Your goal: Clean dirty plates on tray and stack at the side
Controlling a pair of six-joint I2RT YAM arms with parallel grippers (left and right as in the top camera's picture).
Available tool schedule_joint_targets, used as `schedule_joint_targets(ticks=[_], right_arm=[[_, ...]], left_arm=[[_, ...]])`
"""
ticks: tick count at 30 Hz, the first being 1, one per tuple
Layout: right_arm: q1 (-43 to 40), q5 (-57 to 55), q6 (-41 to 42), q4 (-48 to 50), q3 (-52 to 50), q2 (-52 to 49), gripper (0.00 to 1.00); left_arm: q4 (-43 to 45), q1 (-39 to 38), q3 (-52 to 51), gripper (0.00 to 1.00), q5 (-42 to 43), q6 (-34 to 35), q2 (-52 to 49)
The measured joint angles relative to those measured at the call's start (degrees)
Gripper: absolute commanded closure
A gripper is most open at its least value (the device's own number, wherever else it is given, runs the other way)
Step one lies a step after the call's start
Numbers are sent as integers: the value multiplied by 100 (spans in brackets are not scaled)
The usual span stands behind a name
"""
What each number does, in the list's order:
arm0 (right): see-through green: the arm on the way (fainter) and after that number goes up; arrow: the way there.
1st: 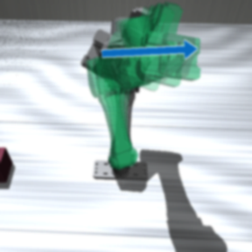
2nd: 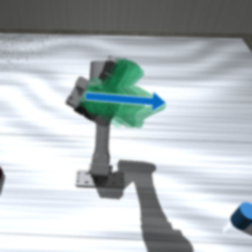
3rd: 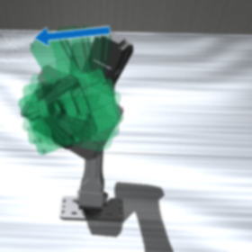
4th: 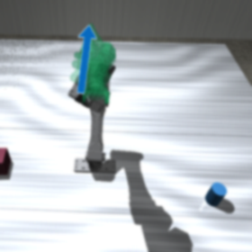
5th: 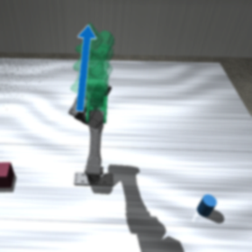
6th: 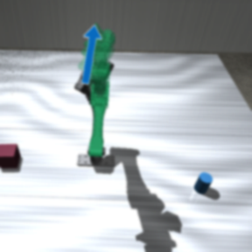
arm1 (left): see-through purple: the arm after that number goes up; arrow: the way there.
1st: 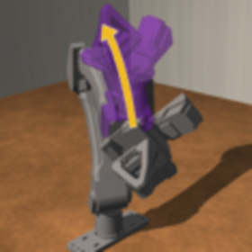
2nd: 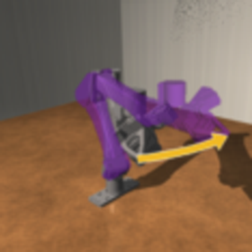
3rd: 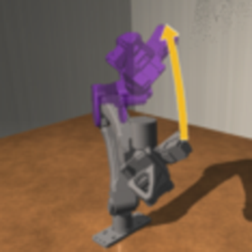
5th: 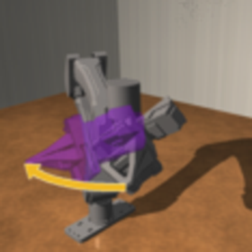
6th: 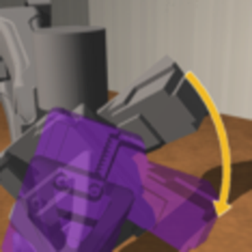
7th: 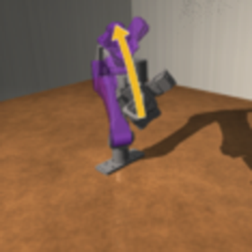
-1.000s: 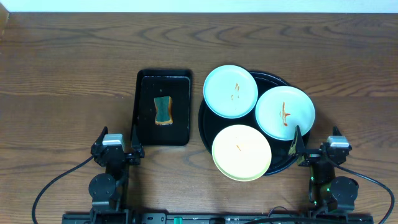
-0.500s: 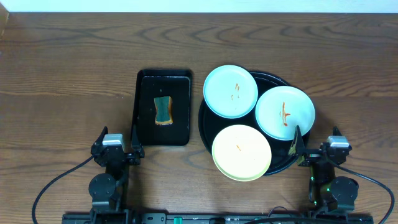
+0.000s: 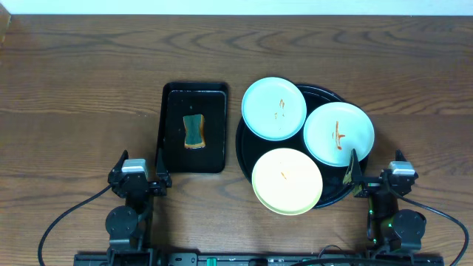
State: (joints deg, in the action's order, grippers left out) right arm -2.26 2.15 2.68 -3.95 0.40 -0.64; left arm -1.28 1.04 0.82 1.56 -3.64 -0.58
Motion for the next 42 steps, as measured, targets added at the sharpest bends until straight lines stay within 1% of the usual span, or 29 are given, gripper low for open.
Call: schedule_joint_targets(ticks=[9,15,19,24,27,31,37,41,42], right_arm=[[0,11,0,2,0,0,1],[0,44,96,15,0,0,1],[0,48,236,15,0,0,1],[0,74,417,-26,2,-2,1],[0,105,627,-181,63,-24,1],[0,323,837,-723,356,-269,1],[0,695,951,-1735,1368,-1266,1],[0,970,986,-2450,2262,-2179,1],[0,1069,992,-2761,2522,-2444,1]], left_arm=[[0,0,0,21,0,0,-2],[-2,0,0,21,0,120,0],[-33,0,4,21,0,343,-2],[-494,0,245,21,-24,807,-232],[-811,0,402,21,-48,986,-680],[-1340,0,1088,21,-44,1097,-1602],[-2455,0,2883,21,-15,1139,-3257],[-3344,0,4157,21,256,1137,-4400],[-3646,0,4507,21,345,1139,-4717]])
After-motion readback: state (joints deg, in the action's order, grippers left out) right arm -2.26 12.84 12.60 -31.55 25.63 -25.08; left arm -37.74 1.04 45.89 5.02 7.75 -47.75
